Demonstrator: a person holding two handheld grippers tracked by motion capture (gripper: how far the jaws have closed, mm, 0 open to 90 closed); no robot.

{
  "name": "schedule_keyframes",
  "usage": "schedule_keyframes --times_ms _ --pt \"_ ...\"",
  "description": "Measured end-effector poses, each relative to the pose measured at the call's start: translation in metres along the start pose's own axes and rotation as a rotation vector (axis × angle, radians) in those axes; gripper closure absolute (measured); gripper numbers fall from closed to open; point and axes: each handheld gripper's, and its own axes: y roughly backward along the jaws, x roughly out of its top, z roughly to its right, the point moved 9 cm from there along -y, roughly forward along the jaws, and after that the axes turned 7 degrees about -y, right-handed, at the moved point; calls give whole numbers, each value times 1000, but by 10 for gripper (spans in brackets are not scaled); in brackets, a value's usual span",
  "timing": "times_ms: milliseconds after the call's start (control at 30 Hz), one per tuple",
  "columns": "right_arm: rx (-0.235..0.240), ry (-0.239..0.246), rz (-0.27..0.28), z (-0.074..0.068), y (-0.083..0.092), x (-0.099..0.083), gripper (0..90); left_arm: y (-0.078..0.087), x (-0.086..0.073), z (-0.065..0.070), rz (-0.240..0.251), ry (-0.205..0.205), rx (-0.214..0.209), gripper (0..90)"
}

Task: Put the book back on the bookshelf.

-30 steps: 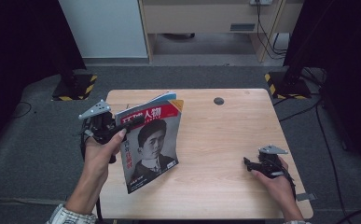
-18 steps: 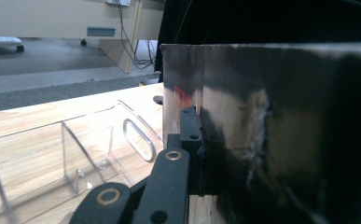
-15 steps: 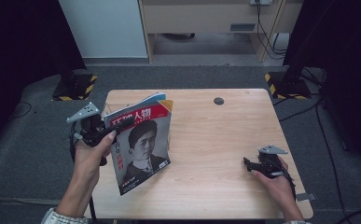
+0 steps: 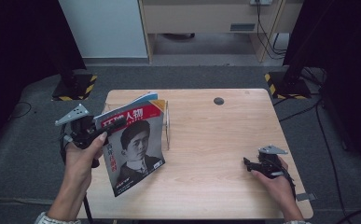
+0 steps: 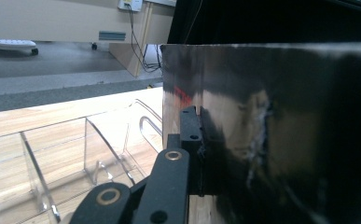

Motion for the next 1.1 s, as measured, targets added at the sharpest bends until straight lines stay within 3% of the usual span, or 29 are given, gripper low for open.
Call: schedule_keyframes --times_ms 1100 --pt "6 9 -2 0 0 0 257 30 -8 -31 1 15 82 864"
